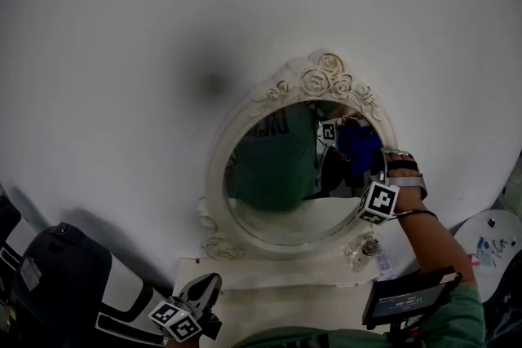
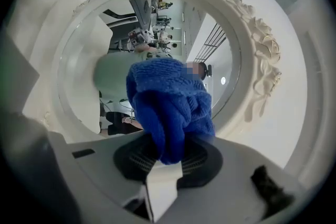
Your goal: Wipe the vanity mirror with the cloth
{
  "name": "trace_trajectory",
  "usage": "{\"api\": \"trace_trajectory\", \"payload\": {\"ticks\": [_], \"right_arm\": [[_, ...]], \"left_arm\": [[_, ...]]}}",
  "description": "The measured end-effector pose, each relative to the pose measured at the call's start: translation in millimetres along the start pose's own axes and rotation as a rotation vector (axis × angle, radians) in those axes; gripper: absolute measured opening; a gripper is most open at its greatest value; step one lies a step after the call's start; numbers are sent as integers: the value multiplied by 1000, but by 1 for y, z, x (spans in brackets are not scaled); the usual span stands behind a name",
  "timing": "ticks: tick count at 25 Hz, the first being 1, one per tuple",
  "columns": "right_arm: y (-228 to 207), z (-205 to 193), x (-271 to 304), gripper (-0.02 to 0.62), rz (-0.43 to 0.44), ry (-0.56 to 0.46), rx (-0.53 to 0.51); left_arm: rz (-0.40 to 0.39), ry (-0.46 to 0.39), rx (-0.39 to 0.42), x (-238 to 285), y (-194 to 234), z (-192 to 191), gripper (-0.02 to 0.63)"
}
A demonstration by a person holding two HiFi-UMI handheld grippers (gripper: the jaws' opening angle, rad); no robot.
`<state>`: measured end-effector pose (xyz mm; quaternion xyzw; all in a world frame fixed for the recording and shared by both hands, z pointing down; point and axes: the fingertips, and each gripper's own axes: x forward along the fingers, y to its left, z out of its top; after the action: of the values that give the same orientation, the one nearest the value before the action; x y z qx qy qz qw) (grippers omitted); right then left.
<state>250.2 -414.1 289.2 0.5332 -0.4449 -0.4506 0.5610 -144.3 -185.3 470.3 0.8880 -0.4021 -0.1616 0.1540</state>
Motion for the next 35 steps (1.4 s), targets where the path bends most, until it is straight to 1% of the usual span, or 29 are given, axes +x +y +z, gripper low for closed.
{"api": "trace_trajectory", "payload": {"ticks": [2, 4, 6, 9, 12, 14, 16, 20, 23, 27, 31, 35], "right_arm": [[-3, 5, -3, 91, 1, -13, 14], [-9, 28, -12, 91, -2, -75, 36], [-15, 73, -27, 91, -9, -185, 48], [-10, 158, -49, 91, 3, -362, 25], [1, 237, -65, 91, 12, -484, -11], [5, 277, -71, 91, 11, -535, -28], [8, 308, -74, 89, 10, -566, -45], [13, 344, -78, 91, 3, -598, -73], [17, 350, -77, 89, 3, -608, -72], [24, 328, -69, 89, 17, -576, -76], [31, 280, -57, 89, 21, -512, -74], [31, 210, -43, 89, 25, -419, -61]], "left_arm": [[8, -3, 1, -4, 1, 1, 9], [26, -7, -1, -10, 4, 3, 9], [46, -14, -2, -18, 8, 4, 9], [70, -32, -2, -29, 11, 5, 9], [92, -45, 1, -39, 13, 7, 9], [107, -55, 2, -47, 15, 8, 9], [126, -66, 1, -57, 18, 9, 9], [162, -81, -1, -73, 25, 10, 9], [178, -83, 1, -77, 27, 9, 9], [157, -75, -1, -69, 24, 8, 9], [121, -60, 1, -54, 19, 8, 9], [79, -35, -2, -34, 11, 3, 9]]}}
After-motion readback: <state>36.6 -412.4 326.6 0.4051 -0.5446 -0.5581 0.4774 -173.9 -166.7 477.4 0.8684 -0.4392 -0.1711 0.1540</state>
